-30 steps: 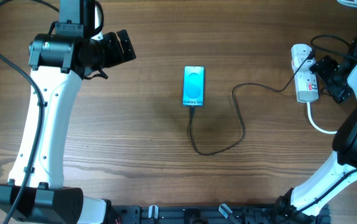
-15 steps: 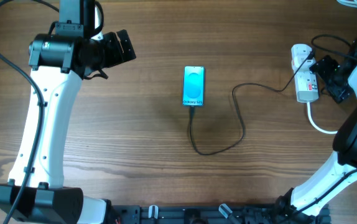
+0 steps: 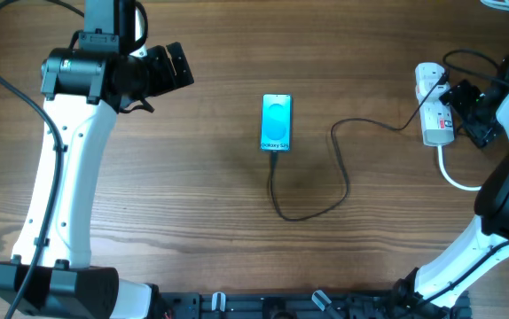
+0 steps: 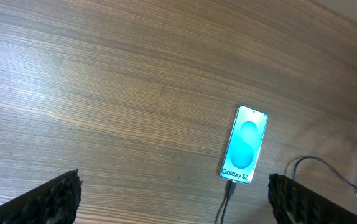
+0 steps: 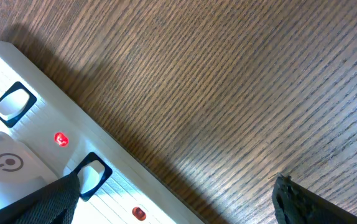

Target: Plug charger to phone and switch on socket

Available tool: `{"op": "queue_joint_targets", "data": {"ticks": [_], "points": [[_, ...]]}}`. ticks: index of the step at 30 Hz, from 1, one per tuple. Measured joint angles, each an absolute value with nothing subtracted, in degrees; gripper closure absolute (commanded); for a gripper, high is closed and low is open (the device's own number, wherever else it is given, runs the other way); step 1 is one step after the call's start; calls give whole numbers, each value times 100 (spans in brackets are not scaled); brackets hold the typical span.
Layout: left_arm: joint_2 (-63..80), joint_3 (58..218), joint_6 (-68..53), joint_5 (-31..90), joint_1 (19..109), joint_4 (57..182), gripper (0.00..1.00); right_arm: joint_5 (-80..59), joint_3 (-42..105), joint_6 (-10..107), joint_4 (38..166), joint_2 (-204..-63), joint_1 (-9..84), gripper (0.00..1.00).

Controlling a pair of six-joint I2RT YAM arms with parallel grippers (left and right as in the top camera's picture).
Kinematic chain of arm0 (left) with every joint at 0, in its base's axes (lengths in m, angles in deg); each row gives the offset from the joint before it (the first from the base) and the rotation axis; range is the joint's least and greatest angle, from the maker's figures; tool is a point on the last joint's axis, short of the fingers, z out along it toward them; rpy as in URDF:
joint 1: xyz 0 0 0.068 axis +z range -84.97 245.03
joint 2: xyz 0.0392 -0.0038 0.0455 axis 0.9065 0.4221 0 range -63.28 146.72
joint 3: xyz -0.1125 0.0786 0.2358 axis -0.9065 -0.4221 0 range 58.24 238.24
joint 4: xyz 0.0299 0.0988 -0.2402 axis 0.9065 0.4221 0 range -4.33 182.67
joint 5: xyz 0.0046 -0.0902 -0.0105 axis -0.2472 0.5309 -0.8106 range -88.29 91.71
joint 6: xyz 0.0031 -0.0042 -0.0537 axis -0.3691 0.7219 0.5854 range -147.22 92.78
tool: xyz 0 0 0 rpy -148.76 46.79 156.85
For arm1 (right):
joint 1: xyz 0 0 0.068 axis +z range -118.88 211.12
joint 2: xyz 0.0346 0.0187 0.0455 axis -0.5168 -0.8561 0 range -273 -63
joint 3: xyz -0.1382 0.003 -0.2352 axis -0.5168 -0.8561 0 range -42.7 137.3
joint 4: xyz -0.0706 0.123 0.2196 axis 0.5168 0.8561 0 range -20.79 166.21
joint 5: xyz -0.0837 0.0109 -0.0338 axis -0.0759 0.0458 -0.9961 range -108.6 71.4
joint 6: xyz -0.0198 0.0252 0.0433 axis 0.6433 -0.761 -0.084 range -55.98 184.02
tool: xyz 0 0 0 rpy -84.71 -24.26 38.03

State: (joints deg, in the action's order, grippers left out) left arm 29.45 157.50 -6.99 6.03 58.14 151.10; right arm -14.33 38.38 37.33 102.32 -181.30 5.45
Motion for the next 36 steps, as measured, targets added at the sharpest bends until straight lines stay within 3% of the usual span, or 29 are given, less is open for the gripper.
{"op": "queue_joint_targets", "data": {"ticks": [9, 14, 18, 26, 31, 36], "points": [[2945, 15750, -699, 603, 5814, 15113, 0, -1612, 3921, 3643, 11519, -17883, 512, 0], [2945, 15750, -699, 605, 5814, 15117, 0, -1885, 3914, 3754, 12472, -16589, 545, 0], [2945, 15750, -699, 603, 5814, 15115, 0, -1911, 3746, 4012, 12828, -15721, 1131, 0], [2947, 15750, -699, 603, 5814, 15123, 0, -1909, 2898, 4648, 12937, -14071, 2702, 0], [2947, 15750, -699, 603, 5816, 15126, 0, -1907, 2690, 4790, 12931, -12891, 2925, 0], [2949, 15746, -699, 603, 5814, 15115, 0, -1205, 1363, 5048, 11772, -10602, 2925, 0]]}}
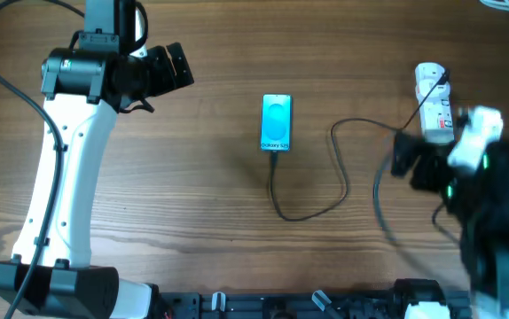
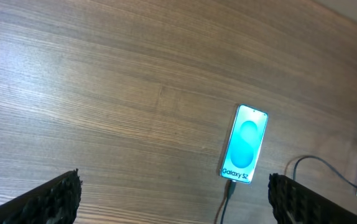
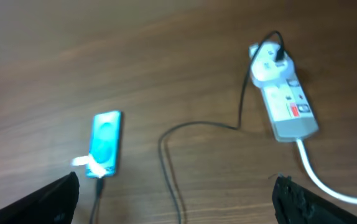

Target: Plug charger to phone and switch on socket

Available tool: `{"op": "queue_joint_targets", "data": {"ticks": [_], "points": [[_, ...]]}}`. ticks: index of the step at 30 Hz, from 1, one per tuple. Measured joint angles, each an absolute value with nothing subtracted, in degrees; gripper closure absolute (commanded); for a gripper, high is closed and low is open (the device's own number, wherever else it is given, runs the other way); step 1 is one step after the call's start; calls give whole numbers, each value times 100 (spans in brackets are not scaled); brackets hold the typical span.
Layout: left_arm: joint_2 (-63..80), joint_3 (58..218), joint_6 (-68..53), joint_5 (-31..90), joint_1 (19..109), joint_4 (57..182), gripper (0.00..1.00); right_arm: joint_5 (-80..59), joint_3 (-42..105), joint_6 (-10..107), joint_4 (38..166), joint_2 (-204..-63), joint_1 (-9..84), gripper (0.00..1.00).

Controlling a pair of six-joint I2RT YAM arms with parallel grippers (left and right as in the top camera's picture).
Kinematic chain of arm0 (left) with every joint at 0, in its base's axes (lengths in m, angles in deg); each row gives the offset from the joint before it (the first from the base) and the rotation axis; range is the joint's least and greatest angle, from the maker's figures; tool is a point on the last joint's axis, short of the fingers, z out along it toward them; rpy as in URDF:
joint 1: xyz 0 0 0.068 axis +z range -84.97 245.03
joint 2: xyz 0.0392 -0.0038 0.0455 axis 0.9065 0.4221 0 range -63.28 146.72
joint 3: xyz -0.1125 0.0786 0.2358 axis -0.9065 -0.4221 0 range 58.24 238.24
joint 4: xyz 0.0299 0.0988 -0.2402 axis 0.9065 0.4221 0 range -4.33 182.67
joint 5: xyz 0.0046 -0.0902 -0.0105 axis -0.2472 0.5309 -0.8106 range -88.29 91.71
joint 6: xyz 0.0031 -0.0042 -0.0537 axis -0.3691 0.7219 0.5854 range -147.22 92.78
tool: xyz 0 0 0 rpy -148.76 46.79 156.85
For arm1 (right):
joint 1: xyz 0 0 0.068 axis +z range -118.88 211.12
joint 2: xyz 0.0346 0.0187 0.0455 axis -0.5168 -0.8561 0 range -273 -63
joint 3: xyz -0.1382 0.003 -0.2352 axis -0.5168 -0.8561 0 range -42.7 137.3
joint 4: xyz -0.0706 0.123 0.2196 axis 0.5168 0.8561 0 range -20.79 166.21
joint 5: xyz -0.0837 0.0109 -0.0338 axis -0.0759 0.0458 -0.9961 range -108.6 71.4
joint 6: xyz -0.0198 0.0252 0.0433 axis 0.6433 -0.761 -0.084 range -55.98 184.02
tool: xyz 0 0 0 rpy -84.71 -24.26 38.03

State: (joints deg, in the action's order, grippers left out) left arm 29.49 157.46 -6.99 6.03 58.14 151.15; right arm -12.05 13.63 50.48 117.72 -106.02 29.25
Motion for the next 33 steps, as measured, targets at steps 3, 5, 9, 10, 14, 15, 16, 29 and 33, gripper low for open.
{"op": "queue_joint_targets", "data": {"ticks": [3, 5, 9, 10, 14, 15, 16, 29, 33], "points": [[2951, 15746, -699, 603, 5814, 15121, 0, -1090, 1012, 5079, 11836, -9813, 2925, 0], [2951, 15746, -699, 603, 5814, 15123, 0, -1070, 992, 5090, 11958, -9735, 2925, 0], [2951, 15746, -699, 603, 5814, 15123, 0, -1055, 992, 5088, 11974, -9737, 2925, 0], [2951, 15746, -699, 603, 5814, 15123, 0, -1026, 992, 5072, 11974, -9737, 2925, 0], [2951, 15746, -699, 603, 5814, 15123, 0, -993, 992, 5064, 11976, -9737, 2925, 0], [2951, 15746, -699, 603, 5814, 15123, 0, -980, 992, 5064, 11974, -9737, 2925, 0], [2951, 15746, -699, 603, 5814, 15123, 0, -978, 992, 5064, 11976, -9737, 2925, 0], [2951, 15746, -699, 603, 5814, 15121, 0, -777, -121, 5107, 11200, -9066, 2925, 0], [2951, 15746, -699, 601, 5814, 15128, 0, -410, -1290, 5147, 9641, -8181, 2993, 0]]}}
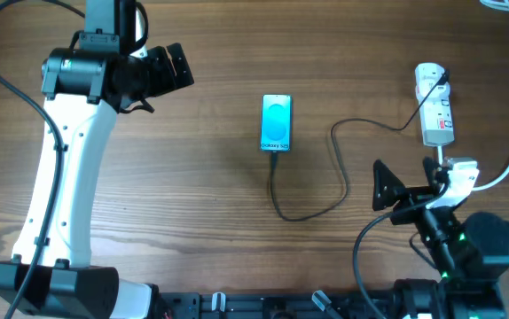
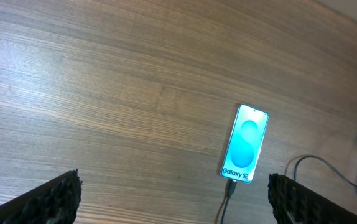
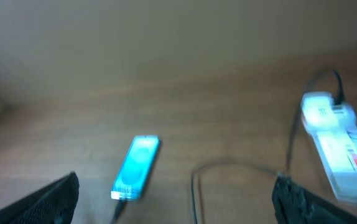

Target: Plug charger to phone and switch on socket

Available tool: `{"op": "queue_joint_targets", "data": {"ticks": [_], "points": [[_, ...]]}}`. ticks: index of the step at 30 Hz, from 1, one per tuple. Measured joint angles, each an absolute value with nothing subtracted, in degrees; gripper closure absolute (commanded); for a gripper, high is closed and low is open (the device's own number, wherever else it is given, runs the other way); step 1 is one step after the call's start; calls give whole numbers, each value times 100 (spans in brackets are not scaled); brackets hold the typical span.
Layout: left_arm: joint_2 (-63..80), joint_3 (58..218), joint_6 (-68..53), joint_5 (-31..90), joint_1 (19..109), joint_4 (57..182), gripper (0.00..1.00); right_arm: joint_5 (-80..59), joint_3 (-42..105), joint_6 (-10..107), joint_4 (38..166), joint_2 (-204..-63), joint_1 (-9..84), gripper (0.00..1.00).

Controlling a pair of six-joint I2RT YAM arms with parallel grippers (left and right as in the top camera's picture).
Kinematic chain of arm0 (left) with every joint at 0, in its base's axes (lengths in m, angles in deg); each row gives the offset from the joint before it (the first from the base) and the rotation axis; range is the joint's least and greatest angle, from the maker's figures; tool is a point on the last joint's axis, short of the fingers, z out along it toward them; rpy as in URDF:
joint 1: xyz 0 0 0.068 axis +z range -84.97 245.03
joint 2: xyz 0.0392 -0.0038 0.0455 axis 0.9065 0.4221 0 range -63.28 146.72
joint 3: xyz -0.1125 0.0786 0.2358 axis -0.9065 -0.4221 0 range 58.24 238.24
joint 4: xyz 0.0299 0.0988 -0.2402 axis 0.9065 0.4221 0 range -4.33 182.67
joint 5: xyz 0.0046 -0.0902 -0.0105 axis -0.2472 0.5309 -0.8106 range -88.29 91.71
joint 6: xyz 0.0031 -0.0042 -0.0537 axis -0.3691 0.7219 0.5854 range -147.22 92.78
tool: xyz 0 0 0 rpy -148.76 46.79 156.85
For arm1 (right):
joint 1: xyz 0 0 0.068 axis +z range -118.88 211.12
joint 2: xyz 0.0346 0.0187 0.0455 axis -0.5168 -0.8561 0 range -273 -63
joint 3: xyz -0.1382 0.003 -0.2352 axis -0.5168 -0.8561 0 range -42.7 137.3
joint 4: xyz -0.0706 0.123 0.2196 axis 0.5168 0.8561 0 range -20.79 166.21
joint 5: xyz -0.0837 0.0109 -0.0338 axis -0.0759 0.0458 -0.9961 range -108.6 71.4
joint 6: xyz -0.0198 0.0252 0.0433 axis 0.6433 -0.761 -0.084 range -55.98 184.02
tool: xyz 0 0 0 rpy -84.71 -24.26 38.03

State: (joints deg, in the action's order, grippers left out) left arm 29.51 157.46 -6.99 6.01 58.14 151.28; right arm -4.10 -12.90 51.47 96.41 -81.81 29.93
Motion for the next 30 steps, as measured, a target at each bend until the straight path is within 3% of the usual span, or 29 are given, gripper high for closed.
{"op": "queue_joint_targets", "data": {"ticks": [11, 30], "points": [[2951, 15746, -699, 603, 5814, 15126, 0, -294, -3443, 5197, 7377, -6589, 3391, 0], [2951, 15746, -699, 603, 5814, 15126, 0, -884, -4234, 5918, 6846, -6393, 3303, 0]]}}
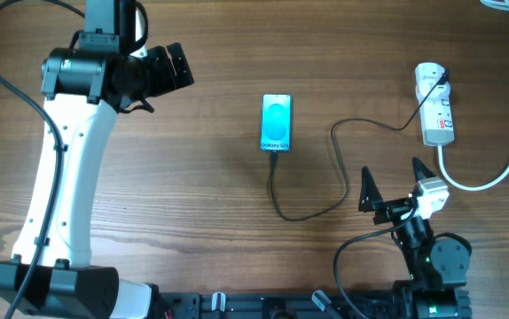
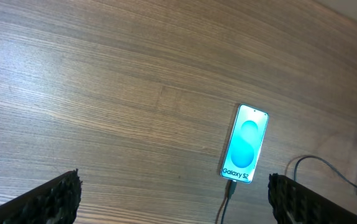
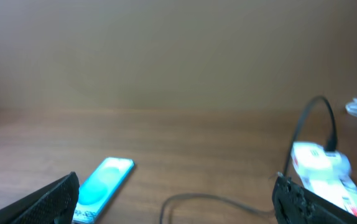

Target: Plug charger to phone and switch on socket

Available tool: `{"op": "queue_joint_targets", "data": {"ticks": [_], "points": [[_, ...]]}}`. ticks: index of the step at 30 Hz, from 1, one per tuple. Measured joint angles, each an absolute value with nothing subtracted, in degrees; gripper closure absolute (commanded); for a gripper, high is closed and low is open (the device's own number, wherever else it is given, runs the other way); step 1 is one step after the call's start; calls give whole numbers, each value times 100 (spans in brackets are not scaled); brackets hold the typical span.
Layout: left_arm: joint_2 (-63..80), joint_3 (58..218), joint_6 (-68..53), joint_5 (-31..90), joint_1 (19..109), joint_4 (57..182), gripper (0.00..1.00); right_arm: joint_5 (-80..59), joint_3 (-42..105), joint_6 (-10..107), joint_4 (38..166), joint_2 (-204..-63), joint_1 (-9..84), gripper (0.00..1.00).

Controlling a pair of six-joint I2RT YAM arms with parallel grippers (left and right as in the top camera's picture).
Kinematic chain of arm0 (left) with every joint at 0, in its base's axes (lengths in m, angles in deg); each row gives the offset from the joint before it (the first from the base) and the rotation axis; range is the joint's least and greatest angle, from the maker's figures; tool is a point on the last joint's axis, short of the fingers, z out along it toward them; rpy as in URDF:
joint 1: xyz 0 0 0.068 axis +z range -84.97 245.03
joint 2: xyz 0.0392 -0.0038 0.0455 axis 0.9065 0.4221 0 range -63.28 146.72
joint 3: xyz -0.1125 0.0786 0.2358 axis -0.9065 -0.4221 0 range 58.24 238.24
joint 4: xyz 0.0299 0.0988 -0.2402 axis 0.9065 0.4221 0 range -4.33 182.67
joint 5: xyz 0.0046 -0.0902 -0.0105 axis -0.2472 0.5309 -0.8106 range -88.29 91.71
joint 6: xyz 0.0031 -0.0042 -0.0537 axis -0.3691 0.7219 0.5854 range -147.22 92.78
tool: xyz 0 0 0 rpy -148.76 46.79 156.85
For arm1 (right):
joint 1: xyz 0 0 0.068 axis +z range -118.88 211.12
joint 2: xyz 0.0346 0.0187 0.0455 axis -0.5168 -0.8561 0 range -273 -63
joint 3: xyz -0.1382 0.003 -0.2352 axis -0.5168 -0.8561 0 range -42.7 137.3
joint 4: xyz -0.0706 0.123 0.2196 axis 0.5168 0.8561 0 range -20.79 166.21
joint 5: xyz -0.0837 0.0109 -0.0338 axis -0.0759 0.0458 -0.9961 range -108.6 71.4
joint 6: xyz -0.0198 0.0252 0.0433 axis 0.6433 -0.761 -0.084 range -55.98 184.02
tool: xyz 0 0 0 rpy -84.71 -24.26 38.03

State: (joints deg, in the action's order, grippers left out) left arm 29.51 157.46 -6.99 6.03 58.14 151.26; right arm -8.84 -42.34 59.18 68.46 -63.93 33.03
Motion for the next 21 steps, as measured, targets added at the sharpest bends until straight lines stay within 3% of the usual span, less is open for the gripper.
{"op": "queue_joint_targets", "data": {"ticks": [5, 21], "points": [[2951, 15746, -699, 603, 5814, 15123, 0, -943, -4234, 6097, 6881, -6388, 2899, 0], [2951, 15746, -699, 603, 5814, 15123, 0, -1146, -4234, 6312, 6918, -6388, 2886, 0]]}}
